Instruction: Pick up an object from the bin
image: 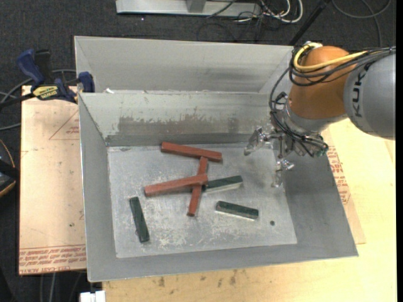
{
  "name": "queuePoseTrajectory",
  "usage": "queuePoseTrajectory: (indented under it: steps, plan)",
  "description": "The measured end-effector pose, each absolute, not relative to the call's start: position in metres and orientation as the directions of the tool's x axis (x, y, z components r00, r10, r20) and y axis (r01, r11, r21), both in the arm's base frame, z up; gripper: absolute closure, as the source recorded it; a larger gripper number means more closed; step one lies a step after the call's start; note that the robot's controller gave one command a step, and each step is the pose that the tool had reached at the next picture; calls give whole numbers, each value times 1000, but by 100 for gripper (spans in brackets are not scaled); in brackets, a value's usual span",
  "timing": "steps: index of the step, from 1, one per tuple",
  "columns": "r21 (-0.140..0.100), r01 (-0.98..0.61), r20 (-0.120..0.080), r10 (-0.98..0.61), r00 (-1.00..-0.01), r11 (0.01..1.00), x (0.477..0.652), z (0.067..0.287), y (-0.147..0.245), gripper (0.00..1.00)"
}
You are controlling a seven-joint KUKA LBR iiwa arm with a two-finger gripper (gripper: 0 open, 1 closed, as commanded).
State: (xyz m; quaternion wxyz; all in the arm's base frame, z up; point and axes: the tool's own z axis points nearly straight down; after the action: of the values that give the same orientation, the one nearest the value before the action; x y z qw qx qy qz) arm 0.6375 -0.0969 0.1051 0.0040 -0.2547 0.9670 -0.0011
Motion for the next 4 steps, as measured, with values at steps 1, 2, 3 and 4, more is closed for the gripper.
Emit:
queuePoseTrajectory:
  steps: [1,2,3,4]
  plan:
    - [-1,-492,-5,-492,-870,870,636,104,-96,0]
    - [-12,-700,-11,-700,-714,714,575,78,-29,100]
    - [-8,-700,-6,-700,-714,714,573,75,-30,0]
    - [-8,-700,-7,-700,-714,714,573,75,-30,0]
